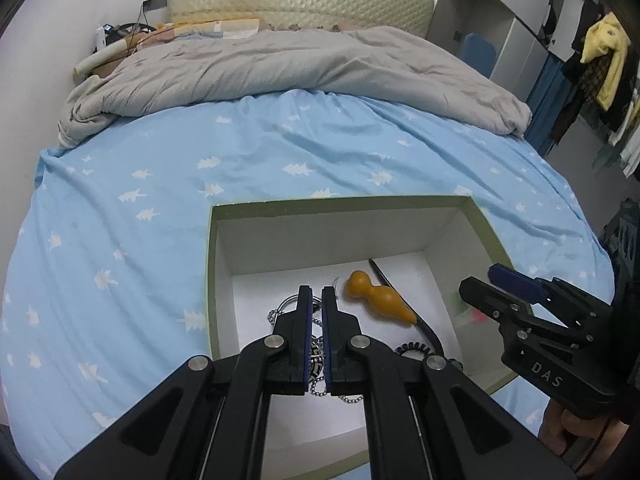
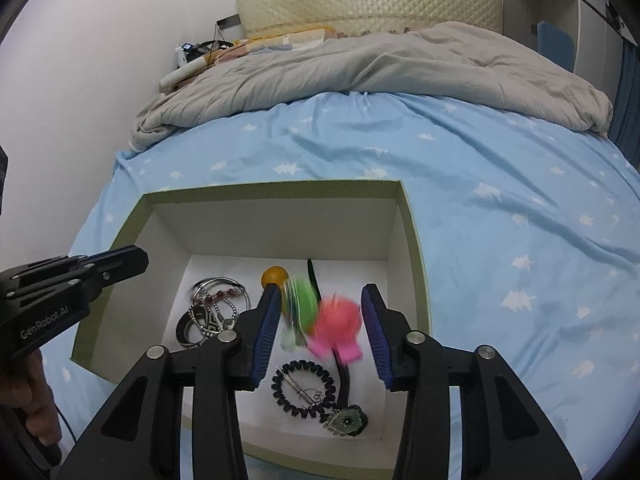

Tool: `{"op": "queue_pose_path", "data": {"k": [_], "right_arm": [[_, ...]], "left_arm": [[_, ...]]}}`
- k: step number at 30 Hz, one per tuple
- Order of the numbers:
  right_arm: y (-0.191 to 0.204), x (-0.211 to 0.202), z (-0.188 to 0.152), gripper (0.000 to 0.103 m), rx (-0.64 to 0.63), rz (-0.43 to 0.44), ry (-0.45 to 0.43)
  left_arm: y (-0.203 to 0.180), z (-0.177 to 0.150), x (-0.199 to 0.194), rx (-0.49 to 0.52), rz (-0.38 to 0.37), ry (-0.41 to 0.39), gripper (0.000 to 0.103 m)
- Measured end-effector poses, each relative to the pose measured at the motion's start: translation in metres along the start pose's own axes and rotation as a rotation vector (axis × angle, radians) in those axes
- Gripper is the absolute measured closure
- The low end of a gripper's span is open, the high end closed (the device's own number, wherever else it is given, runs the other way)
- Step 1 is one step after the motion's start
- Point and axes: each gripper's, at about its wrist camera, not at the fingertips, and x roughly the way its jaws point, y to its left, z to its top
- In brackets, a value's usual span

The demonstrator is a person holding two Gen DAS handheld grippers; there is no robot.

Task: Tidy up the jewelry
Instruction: 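Open both grippers to drop the bracelet and clips into the box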

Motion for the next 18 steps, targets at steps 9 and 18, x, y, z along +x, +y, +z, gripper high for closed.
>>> {"op": "queue_pose_path", "data": {"k": [9,18], "right_arm": [[0.002,-0.054,0.016,0.048,0.007,-0.007,-0.1],[0.009,-0.128,0.031,0.048,-0.004,-0.021,-0.222]], "left_arm": [[-0.011,0.009,-0.042,0.018,0.03,-0.041,0.099],[-0.016,0.022,-0.108,-0.01,0.074,-0.121,0.097]]}}
